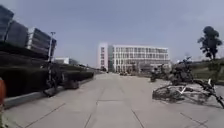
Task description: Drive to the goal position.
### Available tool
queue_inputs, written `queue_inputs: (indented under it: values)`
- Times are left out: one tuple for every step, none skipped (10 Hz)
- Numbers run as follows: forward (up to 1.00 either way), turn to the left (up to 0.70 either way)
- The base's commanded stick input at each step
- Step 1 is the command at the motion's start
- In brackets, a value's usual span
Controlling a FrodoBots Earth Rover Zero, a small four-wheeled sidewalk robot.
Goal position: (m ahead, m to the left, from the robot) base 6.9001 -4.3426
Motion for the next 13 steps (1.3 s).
queue_inputs:
  values:
    - [0.70,0.35]
    - [0.70,0.35]
    - [0.70,0.35]
    - [0.70,0.35]
    - [0.70,0.35]
    - [0.70,0.35]
    - [0.70,0.35]
    - [0.70,0.09]
    - [0.70,0.00]
    - [0.70,0.00]
    - [0.70,-0.17]
    - [0.70,-0.35]
    - [0.70,-0.11]
